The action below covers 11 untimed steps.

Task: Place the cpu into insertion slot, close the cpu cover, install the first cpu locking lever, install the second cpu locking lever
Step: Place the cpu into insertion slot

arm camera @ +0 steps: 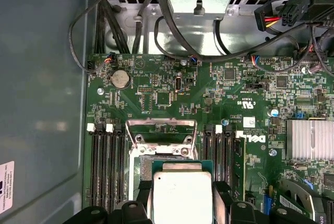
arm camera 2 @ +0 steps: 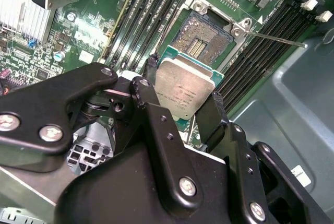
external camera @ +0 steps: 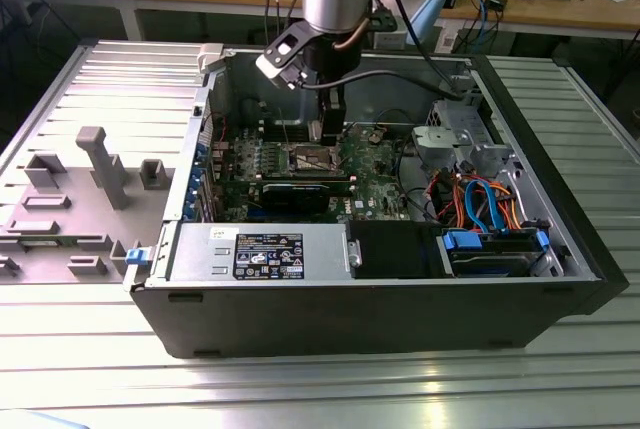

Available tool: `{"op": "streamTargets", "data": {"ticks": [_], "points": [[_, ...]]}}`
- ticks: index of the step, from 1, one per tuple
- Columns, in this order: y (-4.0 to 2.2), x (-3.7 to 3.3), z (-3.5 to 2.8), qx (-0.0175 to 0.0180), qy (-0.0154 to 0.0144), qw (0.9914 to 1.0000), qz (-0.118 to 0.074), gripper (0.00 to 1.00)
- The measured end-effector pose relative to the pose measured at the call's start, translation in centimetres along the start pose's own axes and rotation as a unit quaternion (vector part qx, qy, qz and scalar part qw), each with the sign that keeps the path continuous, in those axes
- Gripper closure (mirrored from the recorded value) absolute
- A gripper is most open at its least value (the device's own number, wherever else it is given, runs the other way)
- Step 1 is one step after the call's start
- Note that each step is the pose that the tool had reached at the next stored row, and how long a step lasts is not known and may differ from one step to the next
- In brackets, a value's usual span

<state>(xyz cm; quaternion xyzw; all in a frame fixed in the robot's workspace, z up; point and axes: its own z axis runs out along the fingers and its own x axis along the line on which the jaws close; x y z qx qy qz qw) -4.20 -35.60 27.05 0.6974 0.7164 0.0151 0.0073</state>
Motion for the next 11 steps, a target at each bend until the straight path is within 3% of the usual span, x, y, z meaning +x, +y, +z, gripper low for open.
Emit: {"op": "streamTargets", "data": {"ticks": [11], "points": [[-0.23,0.15,0.27,0.0000,-0.0018,1.00000,0.000,0.45]]}}
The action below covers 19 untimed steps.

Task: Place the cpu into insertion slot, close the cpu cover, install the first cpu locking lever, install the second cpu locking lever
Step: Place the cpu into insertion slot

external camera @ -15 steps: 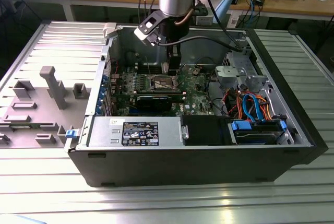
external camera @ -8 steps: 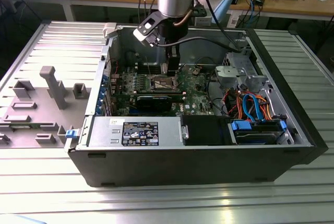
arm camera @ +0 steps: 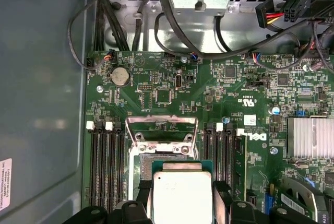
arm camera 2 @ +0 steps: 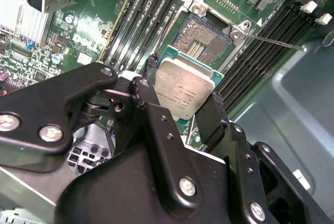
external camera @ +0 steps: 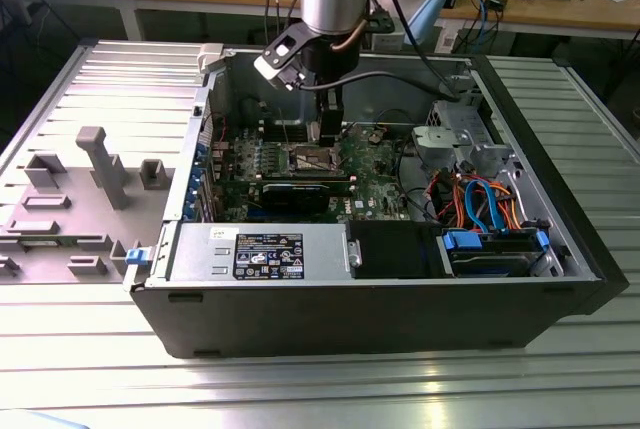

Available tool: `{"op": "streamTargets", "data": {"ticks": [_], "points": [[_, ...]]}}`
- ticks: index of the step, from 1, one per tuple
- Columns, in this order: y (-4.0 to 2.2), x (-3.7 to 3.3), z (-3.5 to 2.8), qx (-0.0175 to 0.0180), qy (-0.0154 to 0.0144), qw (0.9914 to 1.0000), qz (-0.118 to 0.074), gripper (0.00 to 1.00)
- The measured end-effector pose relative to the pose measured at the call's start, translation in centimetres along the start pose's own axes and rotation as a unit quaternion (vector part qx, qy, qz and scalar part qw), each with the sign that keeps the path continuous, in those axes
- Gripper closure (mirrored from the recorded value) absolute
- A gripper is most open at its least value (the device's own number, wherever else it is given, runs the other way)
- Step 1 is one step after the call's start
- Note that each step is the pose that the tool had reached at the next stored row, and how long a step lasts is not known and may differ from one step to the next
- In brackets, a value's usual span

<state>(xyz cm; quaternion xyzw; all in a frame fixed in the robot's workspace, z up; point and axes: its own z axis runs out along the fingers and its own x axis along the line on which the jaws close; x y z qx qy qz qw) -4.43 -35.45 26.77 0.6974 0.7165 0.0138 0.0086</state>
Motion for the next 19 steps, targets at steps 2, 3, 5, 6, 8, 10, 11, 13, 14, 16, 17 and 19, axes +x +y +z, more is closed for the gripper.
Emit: {"op": "streamTargets", "data": {"ticks": [2,3,5,6,8,10,11,13,14,16,17,19], "points": [[-0.07,0.05,0.08,0.0000,-0.0013,1.00000,0.000,0.45],[-0.44,0.17,0.37,0.0001,-0.0036,0.99999,0.000,0.45],[-0.90,0.21,0.86,0.0001,-0.0036,0.99999,-0.001,0.45],[-0.93,0.22,0.91,0.0002,-0.0037,0.99999,-0.001,0.45],[-0.97,0.24,1.00,0.0002,-0.0037,0.99999,0.000,0.45],[-0.99,0.25,1.05,0.0001,-0.0038,0.99999,-0.001,0.45],[-0.99,0.26,1.09,0.0002,-0.0038,0.99999,-0.001,0.45],[-1.02,0.28,1.15,0.0001,-0.0038,0.99999,0.000,0.45],[-1.04,0.29,1.18,0.0002,-0.0039,0.99999,0.000,0.45],[-1.05,0.31,1.23,0.0001,-0.0039,0.99999,-0.001,0.45],[-1.07,0.32,1.27,0.0001,-0.0040,0.99999,-0.001,0.45],[-1.09,0.33,1.39,0.0001,-0.0042,0.99999,-0.001,0.45]]}}
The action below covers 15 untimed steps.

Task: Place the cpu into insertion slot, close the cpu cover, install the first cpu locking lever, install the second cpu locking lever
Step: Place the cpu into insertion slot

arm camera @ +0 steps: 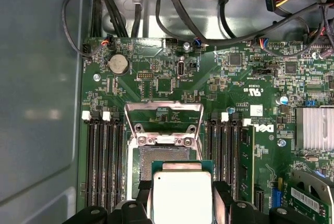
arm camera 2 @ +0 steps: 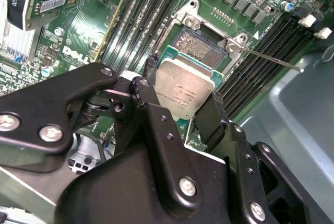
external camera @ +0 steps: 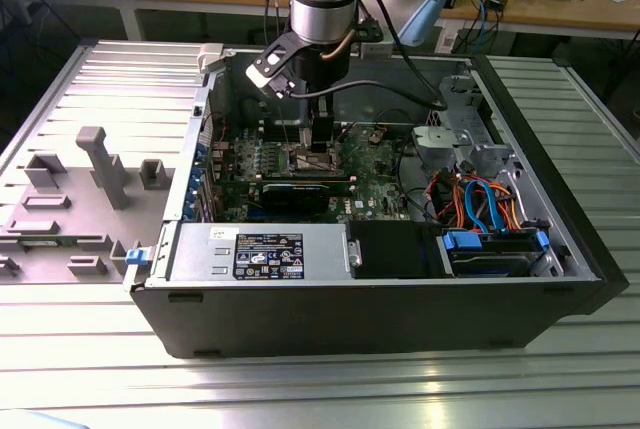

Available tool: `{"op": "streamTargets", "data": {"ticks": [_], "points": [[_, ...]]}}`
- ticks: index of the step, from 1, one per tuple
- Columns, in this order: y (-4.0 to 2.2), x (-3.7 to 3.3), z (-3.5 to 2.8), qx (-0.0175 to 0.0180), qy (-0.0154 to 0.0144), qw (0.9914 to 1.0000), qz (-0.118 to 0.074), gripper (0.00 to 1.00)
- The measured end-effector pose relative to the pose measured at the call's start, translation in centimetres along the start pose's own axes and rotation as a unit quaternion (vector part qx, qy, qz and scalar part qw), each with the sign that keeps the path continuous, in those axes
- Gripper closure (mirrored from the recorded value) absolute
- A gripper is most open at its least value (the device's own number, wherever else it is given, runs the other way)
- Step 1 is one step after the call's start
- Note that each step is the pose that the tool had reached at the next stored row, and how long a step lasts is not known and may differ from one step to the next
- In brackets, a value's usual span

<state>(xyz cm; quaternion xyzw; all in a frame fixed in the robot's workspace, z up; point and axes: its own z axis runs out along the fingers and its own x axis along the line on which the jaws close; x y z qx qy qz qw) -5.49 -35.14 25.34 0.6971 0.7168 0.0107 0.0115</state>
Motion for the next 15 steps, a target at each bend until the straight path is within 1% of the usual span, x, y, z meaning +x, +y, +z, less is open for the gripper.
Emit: {"op": "streamTargets", "data": {"ticks": [8,11,15], "points": [[-0.04,0.08,0.32,0.0000,-0.0001,1.00000,0.000,0.45],[-0.04,0.28,0.53,0.0000,-0.0007,1.00000,0.000,0.45],[-0.04,0.53,0.80,0.0001,-0.0008,1.00000,0.000,0.45]]}}
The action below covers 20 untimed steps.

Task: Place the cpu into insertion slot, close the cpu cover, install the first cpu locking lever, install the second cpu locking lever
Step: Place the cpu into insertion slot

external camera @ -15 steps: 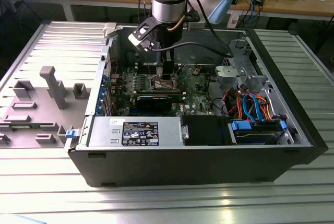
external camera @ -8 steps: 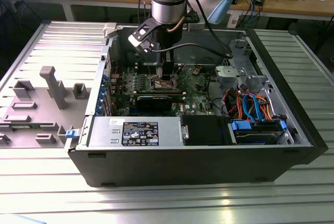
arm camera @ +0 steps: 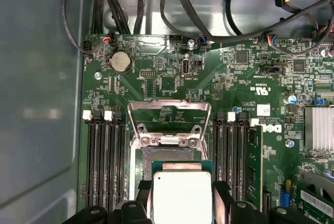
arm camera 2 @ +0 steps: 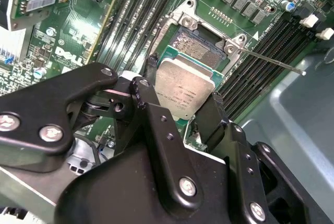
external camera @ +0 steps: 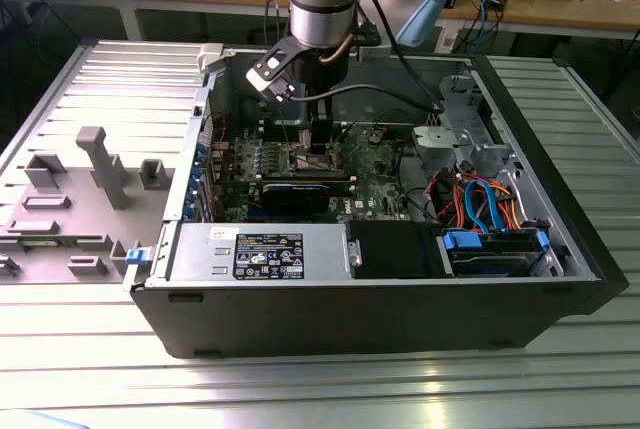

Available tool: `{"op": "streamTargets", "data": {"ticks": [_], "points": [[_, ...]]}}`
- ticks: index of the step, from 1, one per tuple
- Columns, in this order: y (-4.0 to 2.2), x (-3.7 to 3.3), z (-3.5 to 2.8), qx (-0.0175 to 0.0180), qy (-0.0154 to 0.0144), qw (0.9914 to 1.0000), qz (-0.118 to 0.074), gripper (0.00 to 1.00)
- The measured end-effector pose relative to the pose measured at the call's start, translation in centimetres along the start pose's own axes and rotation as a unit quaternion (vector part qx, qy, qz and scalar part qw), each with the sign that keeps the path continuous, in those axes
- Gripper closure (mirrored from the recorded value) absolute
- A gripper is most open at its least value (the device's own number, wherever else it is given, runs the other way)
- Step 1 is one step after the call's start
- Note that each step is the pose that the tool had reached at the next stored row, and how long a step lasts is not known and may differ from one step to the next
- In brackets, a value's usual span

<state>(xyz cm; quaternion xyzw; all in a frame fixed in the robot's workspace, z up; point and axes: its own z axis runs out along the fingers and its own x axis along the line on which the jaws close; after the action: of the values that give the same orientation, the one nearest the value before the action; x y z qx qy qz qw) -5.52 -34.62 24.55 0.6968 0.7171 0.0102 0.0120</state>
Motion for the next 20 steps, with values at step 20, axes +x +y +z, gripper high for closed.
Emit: {"op": "streamTargets", "data": {"ticks": [20], "points": [[-0.08,0.75,1.59,0.0000,-0.0011,1.00000,0.000,0.45]]}}
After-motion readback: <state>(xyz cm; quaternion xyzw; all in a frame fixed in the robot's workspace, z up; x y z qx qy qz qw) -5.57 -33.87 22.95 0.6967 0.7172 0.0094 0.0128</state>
